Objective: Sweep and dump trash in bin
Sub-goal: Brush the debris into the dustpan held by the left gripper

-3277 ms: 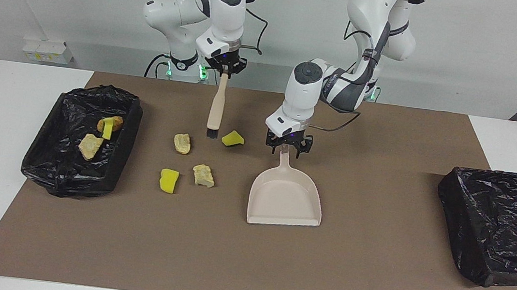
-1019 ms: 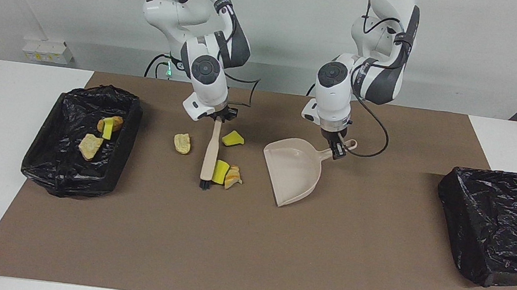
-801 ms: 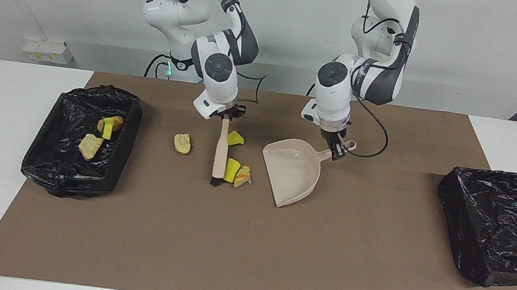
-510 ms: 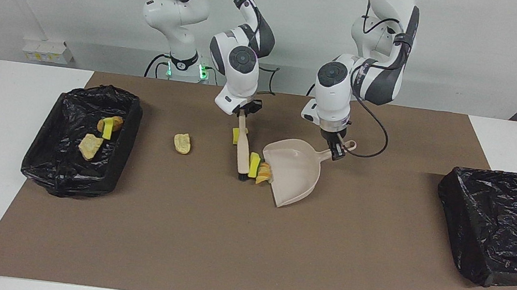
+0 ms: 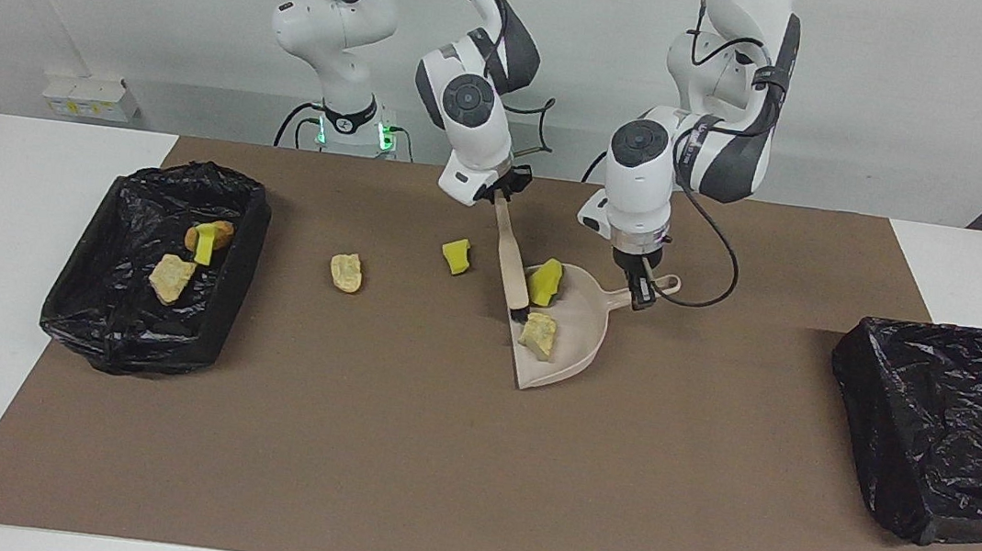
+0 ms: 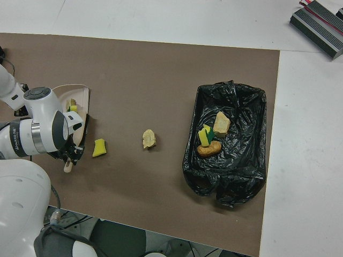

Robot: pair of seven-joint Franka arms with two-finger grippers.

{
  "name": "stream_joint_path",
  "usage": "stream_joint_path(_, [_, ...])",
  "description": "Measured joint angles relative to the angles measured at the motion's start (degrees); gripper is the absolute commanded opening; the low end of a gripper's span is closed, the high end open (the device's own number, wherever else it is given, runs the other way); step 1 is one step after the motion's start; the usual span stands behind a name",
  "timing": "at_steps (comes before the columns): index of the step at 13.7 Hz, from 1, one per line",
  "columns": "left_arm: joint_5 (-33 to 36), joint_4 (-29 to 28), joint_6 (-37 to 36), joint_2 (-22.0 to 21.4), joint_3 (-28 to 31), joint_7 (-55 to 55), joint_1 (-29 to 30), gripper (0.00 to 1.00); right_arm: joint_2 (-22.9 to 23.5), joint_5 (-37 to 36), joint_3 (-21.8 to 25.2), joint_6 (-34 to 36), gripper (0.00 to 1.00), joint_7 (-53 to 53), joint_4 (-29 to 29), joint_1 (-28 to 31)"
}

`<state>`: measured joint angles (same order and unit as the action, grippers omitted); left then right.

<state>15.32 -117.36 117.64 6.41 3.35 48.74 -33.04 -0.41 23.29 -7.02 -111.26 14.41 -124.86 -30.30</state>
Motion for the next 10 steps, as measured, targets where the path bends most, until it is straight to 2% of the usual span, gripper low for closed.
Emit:
stream_joint_path(3, [0.00, -0.05, -0.03, -0.26, -0.02, 1.93, 0.46, 0.00, -4.22, -2.77, 0.99, 12.57, 0.00, 1.50, 2.67, 2.84])
stream_joint_path(6, [0.00, -3.26, -0.70, -3.90, -0.02, 3.21, 0.46, 0.00, -7.35, -14.26, 1.22, 22.22, 0.00, 6.98, 2.96, 4.97])
stream_joint_path(10, [0.00, -12.61, -0.98, -11.08, -0.02, 3.21, 0.46, 0.00, -9.33, -26.48, 1.27, 25.16, 0.00, 6.65, -1.64, 9.25])
